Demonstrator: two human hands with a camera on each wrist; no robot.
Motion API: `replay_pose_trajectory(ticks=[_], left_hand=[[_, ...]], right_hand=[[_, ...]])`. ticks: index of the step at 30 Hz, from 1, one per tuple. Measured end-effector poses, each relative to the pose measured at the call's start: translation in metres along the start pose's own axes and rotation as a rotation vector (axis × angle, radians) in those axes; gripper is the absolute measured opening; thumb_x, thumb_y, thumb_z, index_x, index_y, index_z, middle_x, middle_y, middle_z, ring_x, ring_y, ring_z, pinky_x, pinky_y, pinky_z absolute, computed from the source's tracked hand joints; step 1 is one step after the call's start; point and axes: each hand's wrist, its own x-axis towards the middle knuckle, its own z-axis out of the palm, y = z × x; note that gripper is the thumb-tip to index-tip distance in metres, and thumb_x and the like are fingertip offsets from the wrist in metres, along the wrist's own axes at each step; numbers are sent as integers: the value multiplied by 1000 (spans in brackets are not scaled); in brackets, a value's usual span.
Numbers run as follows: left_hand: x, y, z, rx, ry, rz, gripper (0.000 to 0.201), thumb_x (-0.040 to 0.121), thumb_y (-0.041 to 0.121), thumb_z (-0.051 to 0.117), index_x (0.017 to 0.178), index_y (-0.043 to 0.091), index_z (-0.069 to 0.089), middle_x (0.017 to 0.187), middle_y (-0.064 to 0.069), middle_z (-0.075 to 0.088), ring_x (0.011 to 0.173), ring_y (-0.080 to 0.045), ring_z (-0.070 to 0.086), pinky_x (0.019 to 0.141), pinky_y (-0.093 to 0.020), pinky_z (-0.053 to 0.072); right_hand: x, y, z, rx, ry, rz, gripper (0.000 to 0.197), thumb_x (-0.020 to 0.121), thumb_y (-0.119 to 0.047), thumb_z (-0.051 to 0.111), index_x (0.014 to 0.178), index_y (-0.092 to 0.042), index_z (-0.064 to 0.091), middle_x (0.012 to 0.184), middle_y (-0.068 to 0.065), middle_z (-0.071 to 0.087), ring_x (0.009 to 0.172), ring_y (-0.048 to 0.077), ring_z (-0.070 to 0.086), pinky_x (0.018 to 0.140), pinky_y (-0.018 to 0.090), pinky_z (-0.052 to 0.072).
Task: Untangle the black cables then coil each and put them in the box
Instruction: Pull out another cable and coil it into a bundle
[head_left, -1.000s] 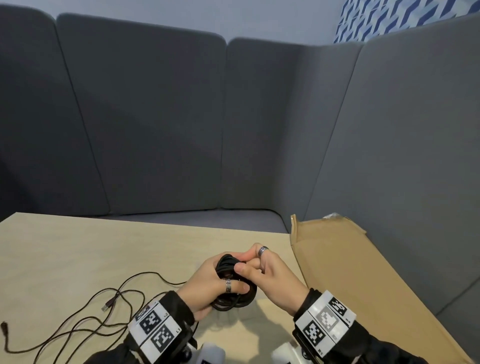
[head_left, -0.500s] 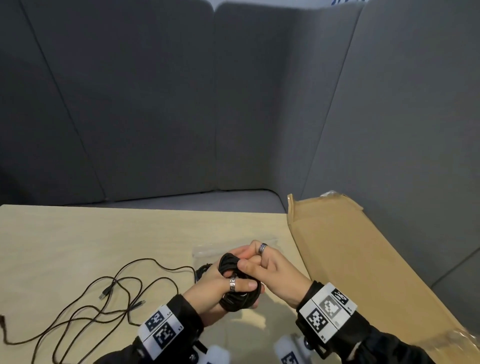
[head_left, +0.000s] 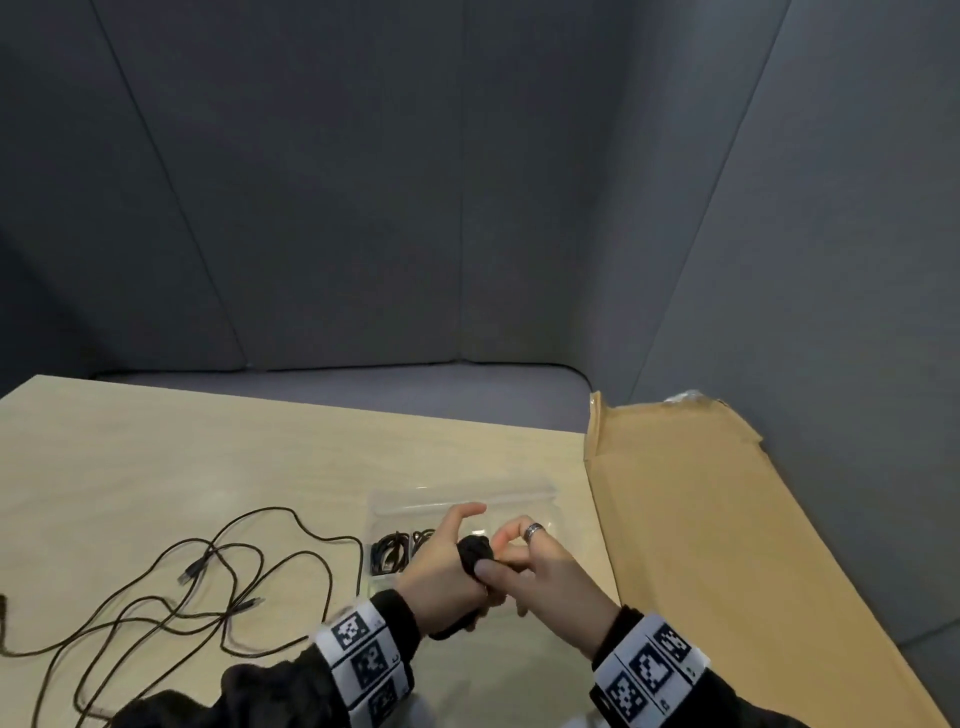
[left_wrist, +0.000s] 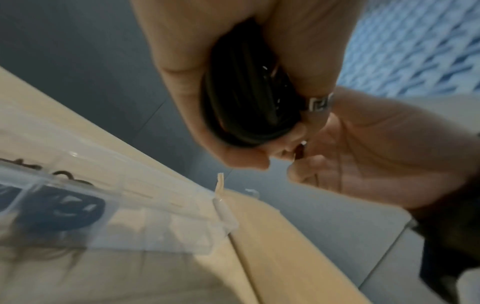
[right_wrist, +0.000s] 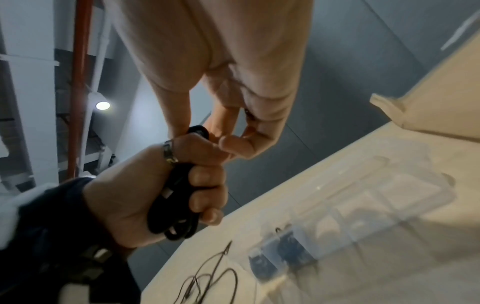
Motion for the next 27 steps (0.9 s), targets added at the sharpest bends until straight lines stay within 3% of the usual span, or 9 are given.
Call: replay_pose_trajectory(ticks=[4,9,12,14,16,20,22,24,27], left_hand=[[7,-21,14,103,-23,-71,80,70,1,68,131,32,26,79,-6,65,43,-11,52,40,-26,43],[33,-32,16,-44,102,-94,76,71,-1,72,126,20,25,92,-11,61,56,-18,60,48,-28,50],[47,-35,9,-137,293,-44,59,72,-1,75,111,10,31,93,-7,53,71,-11,58,57,-17,49],[54,-39,7,-122,387,-31,43,76,1,72,101,10,39,88,-4,53,72,-9,56,55,-11,45],[62,-50,7,14,450,-22,33,78,5,71,96,15,45,85,1,57,75,-9,57,57,-12,42],[74,-72,11,260,482,-34,39,78,8,70,110,14,48,94,-4,67,88,-18,63,70,-21,47],[76,-77,11,327,479,-50,42,79,7,68,116,11,49,100,-8,68,91,-19,63,74,-20,45],[77,-79,10,404,487,-27,46,83,6,64,125,11,48,106,-10,67,98,-20,60,78,-18,42],[79,-78,11,651,438,-49,48,94,15,47,139,15,32,111,-14,61,110,-26,47,89,-27,36]], right_hand=[[2,25,2,-21,-8,73,22,89,-14,60,105,-16,44,89,5,68,62,-2,59,59,12,43],[35,46,-9,-92,6,93,12,92,-17,55,95,-25,47,91,-3,68,81,9,65,73,21,51],[73,47,-27,-106,90,59,14,92,-12,54,87,-22,46,76,-3,63,67,3,59,66,18,43],[96,48,-36,-147,110,63,16,93,-11,52,85,-22,44,71,-3,59,67,7,55,65,21,41],[116,54,-38,-267,94,81,11,94,-16,51,89,-20,43,74,-1,59,72,14,55,67,27,44],[136,74,-29,-493,98,170,11,93,-23,51,95,-18,42,74,-4,52,80,19,53,74,31,43],[142,80,-24,-571,99,188,13,93,-25,51,94,-17,40,73,-5,48,82,22,53,75,31,41],[143,82,-20,-604,113,182,15,94,-25,50,94,-16,38,83,3,55,87,26,56,75,31,41],[139,84,-16,-623,144,142,16,96,-23,47,96,-16,33,102,15,62,95,30,60,79,33,44]])
